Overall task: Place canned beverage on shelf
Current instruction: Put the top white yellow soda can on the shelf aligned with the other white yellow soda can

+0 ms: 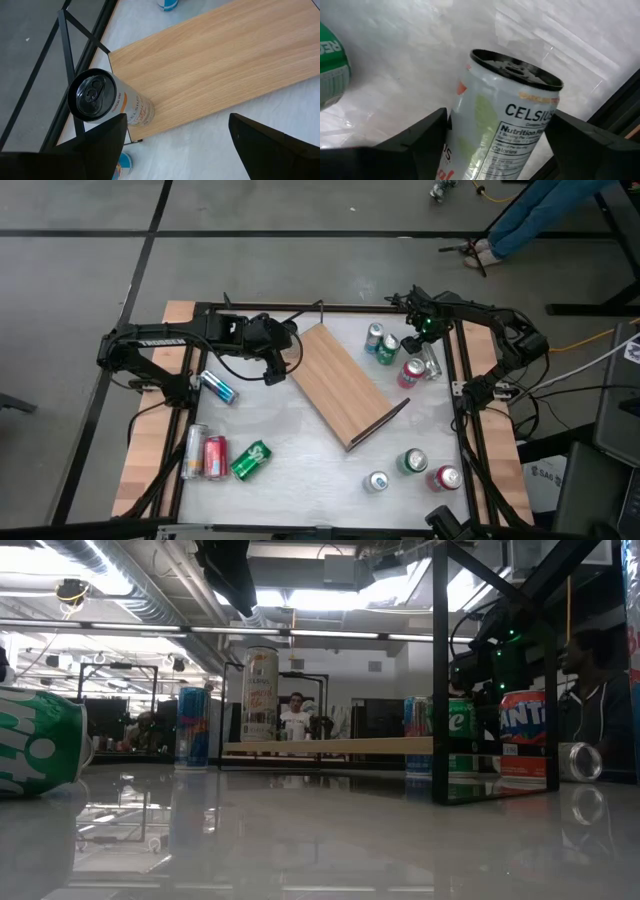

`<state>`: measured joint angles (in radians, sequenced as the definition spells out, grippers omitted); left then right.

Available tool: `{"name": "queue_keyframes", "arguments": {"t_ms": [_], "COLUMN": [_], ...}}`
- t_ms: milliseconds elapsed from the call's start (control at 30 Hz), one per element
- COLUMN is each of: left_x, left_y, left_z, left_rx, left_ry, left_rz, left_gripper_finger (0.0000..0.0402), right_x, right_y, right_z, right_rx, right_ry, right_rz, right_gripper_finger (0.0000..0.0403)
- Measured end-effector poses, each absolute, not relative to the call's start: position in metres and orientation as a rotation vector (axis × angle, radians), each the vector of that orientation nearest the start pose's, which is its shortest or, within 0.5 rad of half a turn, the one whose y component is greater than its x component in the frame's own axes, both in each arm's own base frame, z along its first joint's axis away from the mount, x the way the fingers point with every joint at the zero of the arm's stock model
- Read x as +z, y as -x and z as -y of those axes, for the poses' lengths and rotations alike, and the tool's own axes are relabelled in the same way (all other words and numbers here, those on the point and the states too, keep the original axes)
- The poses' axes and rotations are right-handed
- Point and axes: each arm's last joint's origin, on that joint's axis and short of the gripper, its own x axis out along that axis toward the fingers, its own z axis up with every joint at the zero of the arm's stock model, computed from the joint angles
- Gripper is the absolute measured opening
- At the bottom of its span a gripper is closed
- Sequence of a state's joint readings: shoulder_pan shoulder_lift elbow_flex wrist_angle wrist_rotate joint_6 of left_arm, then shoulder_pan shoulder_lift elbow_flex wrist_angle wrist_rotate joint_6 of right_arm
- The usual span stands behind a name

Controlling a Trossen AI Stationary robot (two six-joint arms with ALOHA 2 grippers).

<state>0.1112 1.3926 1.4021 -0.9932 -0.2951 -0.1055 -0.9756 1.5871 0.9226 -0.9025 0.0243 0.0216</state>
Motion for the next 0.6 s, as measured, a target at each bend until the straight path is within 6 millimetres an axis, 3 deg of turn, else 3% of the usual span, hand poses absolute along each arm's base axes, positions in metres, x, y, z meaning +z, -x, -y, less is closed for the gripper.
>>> {"name": "queue_keyframes", "arguments": {"t_ms": [200,467,600], "left_x": [0.346,0.346,0.347], "left_y": [-0.268,-0.268,-0.268], "left_z": [-0.038,-0.038,-0.038], "left_rx": [0.424,0.424,0.423], "left_ry": [0.004,0.004,0.003], "left_rz": [-0.964,-0.964,-0.958], "left_gripper_finger": [0.0339,0.0339,0.0339], "right_x": [0.167,0.170,0.182], "right_y": [-0.142,-0.144,-0.147], "right_z": [0.212,0.215,0.220], "right_rx": [-0.808,-0.817,-0.825], "right_ry": [-0.747,-0.735,-0.717], "right_rz": [-1.429,-1.422,-1.391], "right_gripper_finger": [0.0252,0.0251,0.0248]}}
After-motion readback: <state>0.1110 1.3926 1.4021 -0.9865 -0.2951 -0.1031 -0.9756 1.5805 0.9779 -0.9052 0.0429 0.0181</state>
